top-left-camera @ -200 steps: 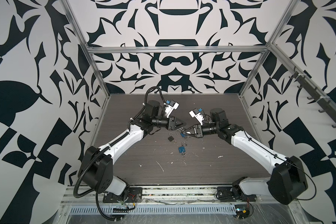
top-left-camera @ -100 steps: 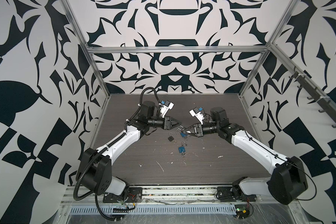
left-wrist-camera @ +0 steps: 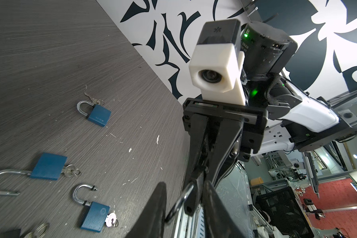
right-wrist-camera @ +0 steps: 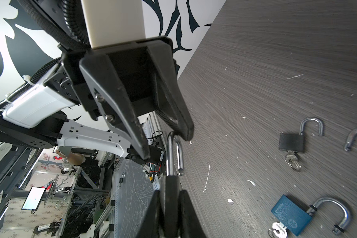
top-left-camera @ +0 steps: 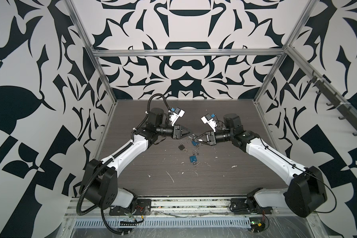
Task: Lock with the key
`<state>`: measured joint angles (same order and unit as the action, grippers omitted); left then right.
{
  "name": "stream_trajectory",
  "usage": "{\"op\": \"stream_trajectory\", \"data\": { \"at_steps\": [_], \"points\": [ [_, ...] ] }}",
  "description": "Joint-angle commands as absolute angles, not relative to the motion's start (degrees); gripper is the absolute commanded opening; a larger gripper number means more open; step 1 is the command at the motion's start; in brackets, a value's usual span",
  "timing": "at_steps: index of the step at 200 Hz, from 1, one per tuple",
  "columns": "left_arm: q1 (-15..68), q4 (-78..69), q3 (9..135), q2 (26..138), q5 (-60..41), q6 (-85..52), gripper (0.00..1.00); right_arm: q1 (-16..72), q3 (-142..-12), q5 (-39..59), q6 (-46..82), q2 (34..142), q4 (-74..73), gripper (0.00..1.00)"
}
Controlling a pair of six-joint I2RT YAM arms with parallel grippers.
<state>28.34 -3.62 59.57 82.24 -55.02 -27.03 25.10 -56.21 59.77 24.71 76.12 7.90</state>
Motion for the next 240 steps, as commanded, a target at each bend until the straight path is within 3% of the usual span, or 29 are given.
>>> {"op": "stream_trajectory", "data": {
  "at_steps": [1, 134, 209, 240],
  "points": [
    [27.95, -4.03, 58.89, 81.47, -56.59, -26.47, 0.31, 25.11, -58.91, 61.61, 24.7, 75.59, 5.95, 0.0],
    [26.98, -3.87, 57.88, 81.47, -58.07, -26.47, 0.26, 24.96, -59.54, 61.52, 26.13, 76.69, 4.68, 0.0],
    [26.98, -4.3, 57.88, 81.87, -57.93, -26.73, 0.14, 24.96, -59.38, 62.07, 27.24, 76.55, 3.59, 0.0],
    [26.98, -4.03, 57.52, 82.45, -57.65, -26.5, 0.0, 24.9, -58.19, 65.55, 33.17, 76.21, -2.6, 0.0]
  ]
}}
